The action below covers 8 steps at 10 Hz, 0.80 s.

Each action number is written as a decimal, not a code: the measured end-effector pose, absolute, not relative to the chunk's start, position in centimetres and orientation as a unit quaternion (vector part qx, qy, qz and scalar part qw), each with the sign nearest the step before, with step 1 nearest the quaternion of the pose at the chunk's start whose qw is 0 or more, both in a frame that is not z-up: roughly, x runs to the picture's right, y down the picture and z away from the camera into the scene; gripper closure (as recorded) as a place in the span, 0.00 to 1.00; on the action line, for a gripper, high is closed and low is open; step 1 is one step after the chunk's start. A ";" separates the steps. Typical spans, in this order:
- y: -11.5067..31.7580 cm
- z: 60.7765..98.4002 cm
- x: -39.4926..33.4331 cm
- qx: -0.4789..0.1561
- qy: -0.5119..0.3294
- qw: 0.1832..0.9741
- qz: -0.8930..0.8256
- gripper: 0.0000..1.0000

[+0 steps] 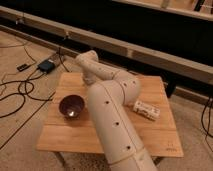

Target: Place the pepper on the white sponge

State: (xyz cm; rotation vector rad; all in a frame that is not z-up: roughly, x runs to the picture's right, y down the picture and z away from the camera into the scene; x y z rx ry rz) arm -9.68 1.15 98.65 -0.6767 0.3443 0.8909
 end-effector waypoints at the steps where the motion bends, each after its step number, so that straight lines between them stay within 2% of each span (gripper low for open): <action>1: 0.9 97.6 -10.0 -0.318 0.163 0.834 0.421 1.00; 8: 1.5 85.9 -9.4 -0.294 0.200 0.823 0.442 1.00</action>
